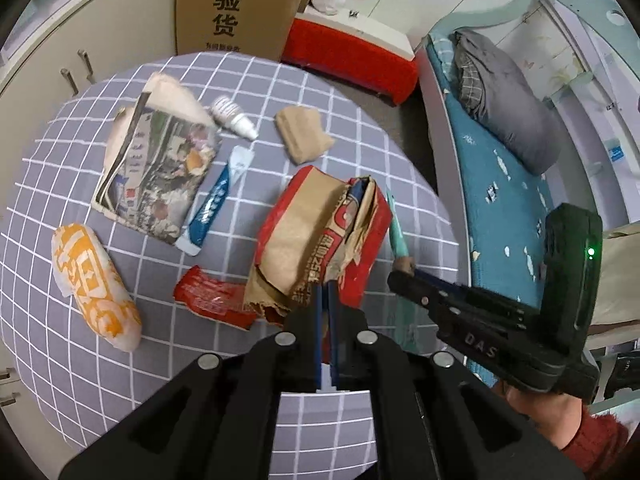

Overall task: Collect trash
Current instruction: 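Carry the paper bag and toothbrush package over the wastebasket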

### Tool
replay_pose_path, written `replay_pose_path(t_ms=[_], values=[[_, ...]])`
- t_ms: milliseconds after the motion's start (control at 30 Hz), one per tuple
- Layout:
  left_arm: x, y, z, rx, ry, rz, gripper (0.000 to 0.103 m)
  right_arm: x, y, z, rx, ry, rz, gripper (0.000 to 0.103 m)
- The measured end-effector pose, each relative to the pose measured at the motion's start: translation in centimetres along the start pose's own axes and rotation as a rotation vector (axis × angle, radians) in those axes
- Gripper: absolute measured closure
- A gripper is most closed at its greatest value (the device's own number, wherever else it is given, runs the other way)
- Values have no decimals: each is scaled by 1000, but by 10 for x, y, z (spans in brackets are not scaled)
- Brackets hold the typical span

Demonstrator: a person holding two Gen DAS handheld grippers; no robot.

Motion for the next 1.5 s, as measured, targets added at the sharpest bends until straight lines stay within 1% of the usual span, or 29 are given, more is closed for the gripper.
replay_pose_path(t_ms=[133, 167, 233, 400, 467, 567, 600, 633, 667, 733, 767, 800, 833, 867, 900, 1033, 1100, 1333, 1500], values=[[9, -33, -5, -26, -12, 20, 101, 31, -7, -3, -24, -46, -18, 81], [11, -39, -5, -33, -15, 24, 101, 41, -11, -4, -30, -57, -18, 81], [13, -63, -9, -54, -19, 39, 101, 64, -24, -6, -46, -86, -8, 81], [8, -136, -19, -116, -15, 86, 101, 121, -78, -10, -104, -151, 41, 81], [3, -169, -22, -140, -8, 110, 101, 148, -107, -10, -136, -176, 72, 81], [-3, -209, -21, -172, -1, 132, 101, 176, -143, -8, -167, -194, 112, 80], [-6, -227, -22, -184, 2, 141, 101, 184, -155, -8, -179, -198, 123, 80], [-9, -239, -22, -189, 4, 147, 101, 191, -165, -8, -189, -200, 125, 80], [-11, -248, -22, -194, 6, 150, 101, 195, -174, -9, -199, -203, 122, 79], [-18, -272, -22, -205, 10, 155, 101, 208, -198, -12, -213, -220, 150, 78], [-22, -284, -23, -211, 15, 156, 101, 214, -211, -14, -217, -224, 168, 67], [-26, -292, -24, -214, 20, 156, 101, 217, -219, -16, -223, -227, 170, 40], [-30, -301, -25, -219, 26, 155, 101, 221, -231, -17, -230, -233, 189, 35], [-33, -306, -25, -223, 30, 152, 101, 224, -239, -17, -231, -228, 205, 35], [-37, -315, -25, -229, 35, 147, 101, 225, -248, -16, -240, -212, 199, 35], [-47, -337, -21, -243, 57, 132, 101, 231, -258, -11, -254, -200, 185, 35], [-54, -348, -19, -257, 71, 122, 101, 236, -263, -7, -266, -204, 181, 35], [-68, -369, -17, -295, 99, 99, 101, 259, -281, -1, -278, -226, 216, 35], [-72, -382, -12, -325, 112, 90, 101, 274, -284, -1, -280, -263, 229, 34]])
Point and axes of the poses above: each gripper's, at about its wrist camera, not at the fingertips, and x roughly against the way its jaws point, y to its left, z to its underside, the point moved 10 cm from there along -x, roughly the way its jaws point, and after that the axes turned 13 degrees about -z, right-handed, at the moved point
